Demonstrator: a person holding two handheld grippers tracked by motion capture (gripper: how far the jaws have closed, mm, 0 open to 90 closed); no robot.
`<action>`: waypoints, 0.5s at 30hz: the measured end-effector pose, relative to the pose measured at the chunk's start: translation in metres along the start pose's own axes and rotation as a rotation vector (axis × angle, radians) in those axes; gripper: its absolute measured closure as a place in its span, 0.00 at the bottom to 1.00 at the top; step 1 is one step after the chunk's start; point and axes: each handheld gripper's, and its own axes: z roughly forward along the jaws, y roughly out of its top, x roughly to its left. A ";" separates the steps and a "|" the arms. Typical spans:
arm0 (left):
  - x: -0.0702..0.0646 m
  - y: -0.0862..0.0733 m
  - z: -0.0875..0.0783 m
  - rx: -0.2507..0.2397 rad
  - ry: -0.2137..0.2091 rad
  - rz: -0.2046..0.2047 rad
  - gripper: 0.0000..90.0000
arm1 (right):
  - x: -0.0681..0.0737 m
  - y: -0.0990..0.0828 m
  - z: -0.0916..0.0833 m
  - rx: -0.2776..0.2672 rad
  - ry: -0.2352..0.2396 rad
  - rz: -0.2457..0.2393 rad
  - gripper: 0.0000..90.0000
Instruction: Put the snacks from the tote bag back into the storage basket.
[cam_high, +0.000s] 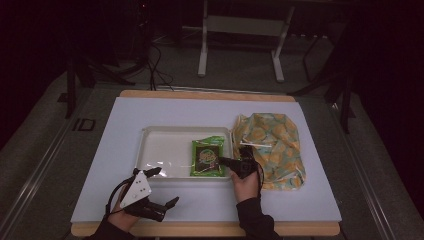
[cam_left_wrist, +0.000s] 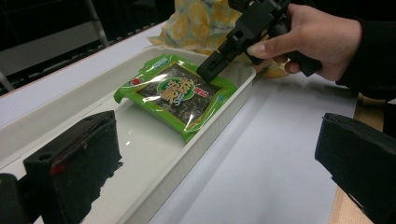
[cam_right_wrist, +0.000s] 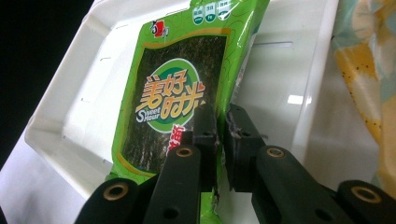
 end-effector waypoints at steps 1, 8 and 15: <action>0.000 0.000 0.000 0.000 0.000 0.000 0.00 | 0.000 0.000 -0.001 -0.005 0.000 -0.005 0.90; 0.000 0.000 0.000 0.000 0.003 -0.001 0.00 | 0.004 0.004 -0.005 -0.020 -0.020 -0.033 0.85; 0.000 0.000 0.000 0.000 0.003 -0.001 0.00 | 0.012 0.013 -0.013 -0.032 -0.016 -0.073 0.79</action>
